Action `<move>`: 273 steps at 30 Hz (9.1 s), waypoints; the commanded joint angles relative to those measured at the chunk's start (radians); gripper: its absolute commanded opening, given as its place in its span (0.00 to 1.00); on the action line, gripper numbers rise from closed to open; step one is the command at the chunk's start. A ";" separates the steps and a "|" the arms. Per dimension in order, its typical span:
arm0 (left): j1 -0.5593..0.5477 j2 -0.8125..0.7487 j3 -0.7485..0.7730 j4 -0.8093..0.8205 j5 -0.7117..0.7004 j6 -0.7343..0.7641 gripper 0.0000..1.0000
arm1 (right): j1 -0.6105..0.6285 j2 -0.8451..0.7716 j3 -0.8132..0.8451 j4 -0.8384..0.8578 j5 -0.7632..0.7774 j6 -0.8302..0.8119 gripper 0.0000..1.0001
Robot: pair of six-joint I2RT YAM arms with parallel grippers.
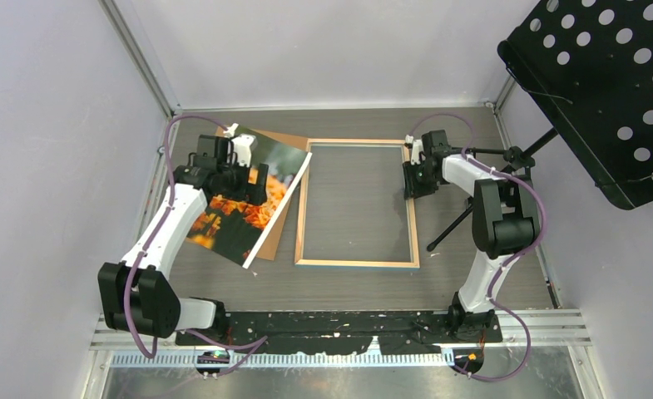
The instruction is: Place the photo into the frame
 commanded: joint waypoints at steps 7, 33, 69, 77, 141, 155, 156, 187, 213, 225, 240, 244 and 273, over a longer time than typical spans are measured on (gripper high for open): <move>0.024 -0.008 -0.013 0.027 0.029 -0.004 0.98 | -0.030 0.021 0.031 0.018 -0.014 -0.023 0.27; 0.207 0.123 0.051 -0.044 0.114 -0.012 0.98 | 0.120 -0.101 0.197 0.050 -0.110 0.014 0.86; 0.242 0.109 0.033 -0.060 0.124 0.023 0.95 | 0.372 0.551 0.800 0.420 -0.400 0.557 0.65; 0.242 0.105 0.029 -0.053 0.134 0.020 0.95 | 0.374 0.581 0.824 0.413 -0.396 0.545 0.61; -0.346 0.094 0.184 0.118 -0.324 -0.091 1.00 | 0.348 0.071 0.418 0.478 -0.336 0.901 0.06; -0.452 0.140 0.009 0.356 -0.446 -0.040 1.00 | 0.322 0.069 0.357 0.545 -0.383 0.994 0.06; -0.463 0.155 0.005 0.367 -0.473 -0.025 1.00 | 0.321 0.068 0.355 0.546 -0.385 0.995 0.06; -0.548 0.273 -0.035 0.482 -0.664 0.123 0.76 | 0.307 -0.038 0.232 0.590 -0.360 1.034 0.06; -0.584 0.275 -0.024 0.463 -0.714 0.183 0.00 | 0.289 -0.075 0.207 0.603 -0.348 1.027 0.07; -0.583 0.194 0.041 0.383 -0.658 0.186 0.00 | 0.285 -0.118 0.242 0.525 -0.303 0.915 0.88; -0.575 0.012 0.232 0.191 -0.507 0.164 0.00 | 0.106 -0.321 0.212 0.526 -0.280 0.751 0.93; -0.567 -0.010 0.297 0.134 -0.454 0.121 0.00 | 0.061 -0.366 0.182 0.549 -0.278 0.703 0.93; -0.298 0.154 0.492 0.161 0.269 -0.662 0.00 | -0.028 -0.556 0.032 0.558 -0.350 0.566 0.92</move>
